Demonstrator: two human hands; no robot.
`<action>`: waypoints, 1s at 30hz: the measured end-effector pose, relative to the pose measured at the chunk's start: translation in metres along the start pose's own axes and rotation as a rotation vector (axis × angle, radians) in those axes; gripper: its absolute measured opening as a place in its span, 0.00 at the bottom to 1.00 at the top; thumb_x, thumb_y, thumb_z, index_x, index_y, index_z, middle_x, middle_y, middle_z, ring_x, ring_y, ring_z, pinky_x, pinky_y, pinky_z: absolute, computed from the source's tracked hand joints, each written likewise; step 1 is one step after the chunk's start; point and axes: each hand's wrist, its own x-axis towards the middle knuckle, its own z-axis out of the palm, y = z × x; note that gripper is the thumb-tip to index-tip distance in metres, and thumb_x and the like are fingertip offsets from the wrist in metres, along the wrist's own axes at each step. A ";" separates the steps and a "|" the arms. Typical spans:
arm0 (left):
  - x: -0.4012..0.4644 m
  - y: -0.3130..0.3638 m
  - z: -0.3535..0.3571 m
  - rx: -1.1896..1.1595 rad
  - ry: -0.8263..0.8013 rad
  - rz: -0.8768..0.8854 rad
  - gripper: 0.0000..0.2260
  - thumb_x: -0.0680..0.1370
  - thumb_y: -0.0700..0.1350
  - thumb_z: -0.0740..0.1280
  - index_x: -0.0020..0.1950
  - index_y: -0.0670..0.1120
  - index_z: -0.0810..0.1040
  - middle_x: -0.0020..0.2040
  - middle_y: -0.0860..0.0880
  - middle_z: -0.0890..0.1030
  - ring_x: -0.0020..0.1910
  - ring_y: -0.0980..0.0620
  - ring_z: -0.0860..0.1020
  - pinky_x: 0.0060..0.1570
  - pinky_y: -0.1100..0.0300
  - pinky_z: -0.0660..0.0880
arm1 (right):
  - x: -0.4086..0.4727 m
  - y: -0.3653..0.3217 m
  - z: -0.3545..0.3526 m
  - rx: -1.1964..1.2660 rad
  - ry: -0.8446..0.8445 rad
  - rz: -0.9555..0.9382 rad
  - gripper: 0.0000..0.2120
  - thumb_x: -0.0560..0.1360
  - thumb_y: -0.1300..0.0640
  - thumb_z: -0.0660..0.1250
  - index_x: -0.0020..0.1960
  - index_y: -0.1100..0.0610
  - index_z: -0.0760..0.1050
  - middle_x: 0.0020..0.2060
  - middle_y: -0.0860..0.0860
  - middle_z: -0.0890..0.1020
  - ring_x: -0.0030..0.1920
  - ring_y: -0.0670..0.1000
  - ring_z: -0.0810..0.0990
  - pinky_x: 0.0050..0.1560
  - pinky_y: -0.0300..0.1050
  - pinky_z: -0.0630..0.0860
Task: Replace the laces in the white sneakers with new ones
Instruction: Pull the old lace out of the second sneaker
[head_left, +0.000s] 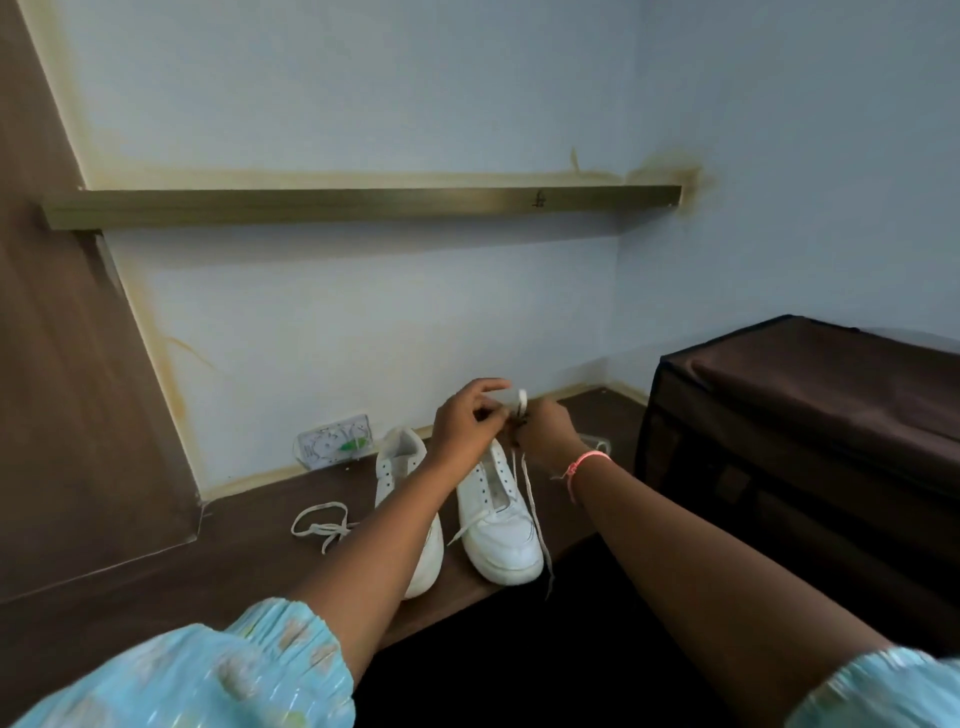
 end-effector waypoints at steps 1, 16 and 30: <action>-0.005 -0.016 0.003 0.040 -0.020 -0.067 0.16 0.76 0.40 0.70 0.62 0.52 0.78 0.51 0.50 0.84 0.49 0.53 0.82 0.51 0.61 0.77 | 0.006 0.003 0.000 0.022 0.048 0.018 0.09 0.76 0.61 0.69 0.50 0.67 0.81 0.47 0.62 0.84 0.51 0.59 0.82 0.47 0.43 0.73; -0.061 -0.087 0.058 0.862 -0.247 -0.084 0.29 0.73 0.64 0.67 0.73 0.62 0.64 0.73 0.59 0.66 0.72 0.48 0.62 0.68 0.43 0.57 | 0.008 -0.008 -0.068 1.088 0.473 0.101 0.07 0.78 0.66 0.66 0.42 0.62 0.81 0.35 0.57 0.81 0.34 0.51 0.79 0.40 0.45 0.82; -0.019 -0.082 0.049 0.500 -0.235 0.078 0.05 0.78 0.40 0.68 0.44 0.41 0.82 0.44 0.47 0.81 0.45 0.49 0.80 0.47 0.56 0.74 | -0.024 0.058 0.029 0.254 0.156 0.196 0.03 0.72 0.63 0.71 0.44 0.63 0.81 0.39 0.55 0.83 0.41 0.55 0.81 0.48 0.49 0.79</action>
